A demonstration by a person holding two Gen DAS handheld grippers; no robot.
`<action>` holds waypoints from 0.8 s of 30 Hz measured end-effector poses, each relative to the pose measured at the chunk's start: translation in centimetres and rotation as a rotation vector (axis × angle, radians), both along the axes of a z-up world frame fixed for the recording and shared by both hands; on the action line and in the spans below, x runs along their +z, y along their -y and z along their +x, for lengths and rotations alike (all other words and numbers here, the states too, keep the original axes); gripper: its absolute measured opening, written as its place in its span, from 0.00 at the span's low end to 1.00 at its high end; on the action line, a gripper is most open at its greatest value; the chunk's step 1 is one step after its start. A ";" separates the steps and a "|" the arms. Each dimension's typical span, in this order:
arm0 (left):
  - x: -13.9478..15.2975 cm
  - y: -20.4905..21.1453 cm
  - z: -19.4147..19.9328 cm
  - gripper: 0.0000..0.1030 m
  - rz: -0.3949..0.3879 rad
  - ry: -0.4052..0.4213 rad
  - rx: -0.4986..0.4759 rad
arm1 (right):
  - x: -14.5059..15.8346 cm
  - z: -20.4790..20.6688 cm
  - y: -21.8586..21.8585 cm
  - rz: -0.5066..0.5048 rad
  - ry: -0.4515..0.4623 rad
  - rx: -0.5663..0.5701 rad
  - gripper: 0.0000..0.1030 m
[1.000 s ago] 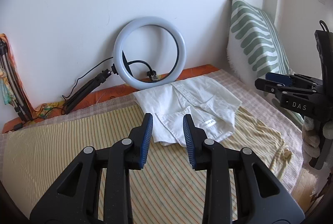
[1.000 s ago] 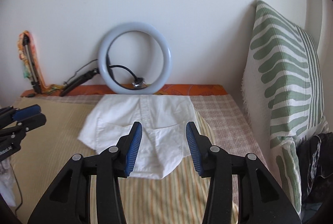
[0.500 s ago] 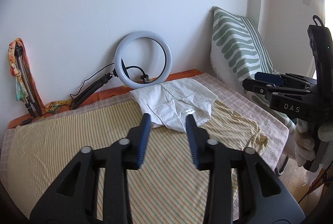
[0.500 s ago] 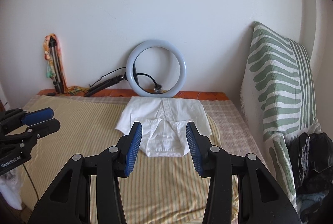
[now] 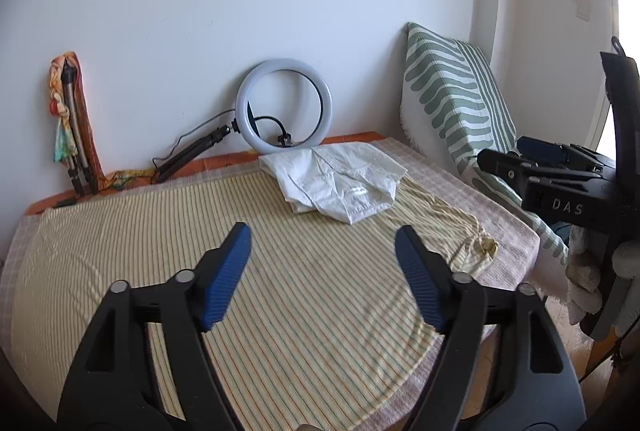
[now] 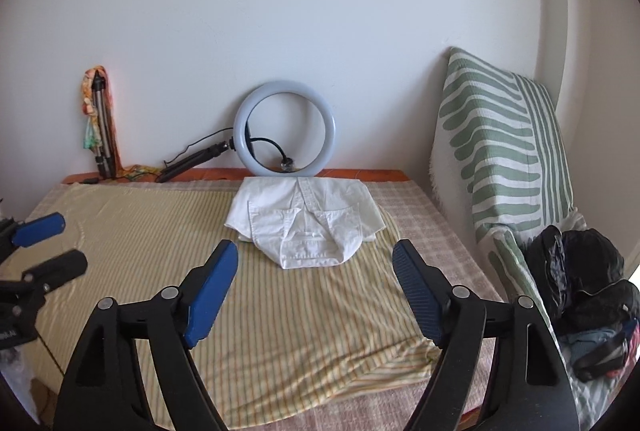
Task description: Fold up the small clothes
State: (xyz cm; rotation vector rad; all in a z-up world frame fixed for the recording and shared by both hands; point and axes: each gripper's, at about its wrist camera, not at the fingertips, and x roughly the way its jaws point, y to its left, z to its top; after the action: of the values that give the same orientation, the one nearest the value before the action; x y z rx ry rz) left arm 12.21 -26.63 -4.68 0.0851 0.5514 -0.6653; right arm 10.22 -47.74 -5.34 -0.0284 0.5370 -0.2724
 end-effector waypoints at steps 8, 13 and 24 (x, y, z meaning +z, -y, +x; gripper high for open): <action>0.0 0.3 -2.7 0.99 0.060 0.095 0.002 | 0.4 -2.0 -1.5 -0.026 0.039 -0.032 0.80; 0.2 -0.1 -3.4 1.00 0.042 0.121 0.014 | 0.6 -3.3 -1.6 -0.008 0.074 -0.053 0.97; -0.7 -0.7 -2.2 1.00 0.051 0.066 0.087 | 0.3 -4.1 -2.0 -0.026 0.114 -0.076 0.99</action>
State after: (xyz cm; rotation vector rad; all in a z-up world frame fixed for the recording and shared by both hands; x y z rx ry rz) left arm 10.00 -25.97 -5.36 0.1299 0.5061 -0.5619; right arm 6.14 -45.73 -5.08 -0.0176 0.4213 -0.3535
